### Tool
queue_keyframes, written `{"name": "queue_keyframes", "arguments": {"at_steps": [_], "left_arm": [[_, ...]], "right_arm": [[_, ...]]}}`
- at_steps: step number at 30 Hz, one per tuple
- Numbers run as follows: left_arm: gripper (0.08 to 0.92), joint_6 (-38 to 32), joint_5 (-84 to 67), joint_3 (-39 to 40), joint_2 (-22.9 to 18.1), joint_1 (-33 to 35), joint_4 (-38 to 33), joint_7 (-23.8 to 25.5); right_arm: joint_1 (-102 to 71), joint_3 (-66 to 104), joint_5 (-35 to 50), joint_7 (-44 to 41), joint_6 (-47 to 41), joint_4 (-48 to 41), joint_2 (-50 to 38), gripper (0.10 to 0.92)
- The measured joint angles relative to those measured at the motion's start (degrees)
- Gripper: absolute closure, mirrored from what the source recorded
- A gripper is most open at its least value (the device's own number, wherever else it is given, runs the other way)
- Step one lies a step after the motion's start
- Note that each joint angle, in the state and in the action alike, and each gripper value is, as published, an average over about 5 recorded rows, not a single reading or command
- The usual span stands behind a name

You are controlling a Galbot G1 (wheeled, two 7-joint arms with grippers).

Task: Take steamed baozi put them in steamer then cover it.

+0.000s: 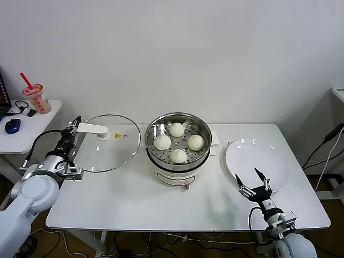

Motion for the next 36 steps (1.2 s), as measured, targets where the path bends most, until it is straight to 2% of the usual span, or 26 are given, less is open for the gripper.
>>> {"name": "queue_keyframes", "arguments": {"at_steps": [14, 36], "left_arm": [[0.813, -4.91, 1.64, -2.54, -2.33, 4.23, 6.15, -3.17], [0.813, -8.63, 3.41, 2.08, -9.27, 2.0, 15.38, -5.2]], "right_arm": [[-0.19, -0.22, -1.04, 0.38, -0.83, 0.6, -0.49, 0.203], [-0.71, -0.25, -2.55, 1.05, -1.93, 2.02, -0.69, 0.203]]}}
